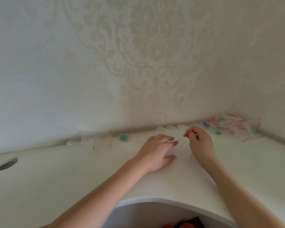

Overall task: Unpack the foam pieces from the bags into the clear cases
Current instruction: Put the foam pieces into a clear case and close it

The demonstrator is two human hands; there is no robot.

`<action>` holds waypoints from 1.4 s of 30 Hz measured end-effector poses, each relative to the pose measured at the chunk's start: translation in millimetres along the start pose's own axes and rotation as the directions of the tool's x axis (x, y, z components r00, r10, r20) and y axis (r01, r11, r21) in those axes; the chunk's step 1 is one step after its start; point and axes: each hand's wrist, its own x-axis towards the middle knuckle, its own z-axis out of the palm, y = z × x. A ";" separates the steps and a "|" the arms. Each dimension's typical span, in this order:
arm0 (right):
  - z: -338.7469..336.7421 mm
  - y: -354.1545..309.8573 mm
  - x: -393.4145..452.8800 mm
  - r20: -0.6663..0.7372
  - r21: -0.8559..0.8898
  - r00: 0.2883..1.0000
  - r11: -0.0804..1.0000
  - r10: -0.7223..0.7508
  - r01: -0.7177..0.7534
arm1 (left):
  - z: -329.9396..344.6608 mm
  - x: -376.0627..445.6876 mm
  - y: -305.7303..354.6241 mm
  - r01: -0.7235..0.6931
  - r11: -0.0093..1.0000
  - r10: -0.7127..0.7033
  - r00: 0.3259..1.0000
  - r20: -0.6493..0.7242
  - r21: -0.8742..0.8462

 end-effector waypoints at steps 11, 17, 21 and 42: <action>-0.6 -4.0 -1.7 0.024 -0.289 0.999 0.957 0.021 -0.013 | 17.4 12.0 -4.4 0.121 0.937 -0.161 0.982 -0.097 -0.328; 5.7 -6.9 -6.9 0.253 -0.136 0.957 0.974 -0.145 0.184 | 14.7 11.8 4.0 0.070 0.928 -0.178 0.945 -0.272 -0.366; 1.6 -11.4 -8.3 0.295 -0.032 0.938 0.980 -0.181 0.199 | 12.5 11.2 5.4 0.047 0.926 -0.184 0.922 -0.339 -0.375; -2.5 -21.5 -5.8 0.328 0.021 0.944 1.000 -0.016 0.010 | 7.0 15.0 0.0 0.077 0.778 -0.357 0.871 -0.337 -0.623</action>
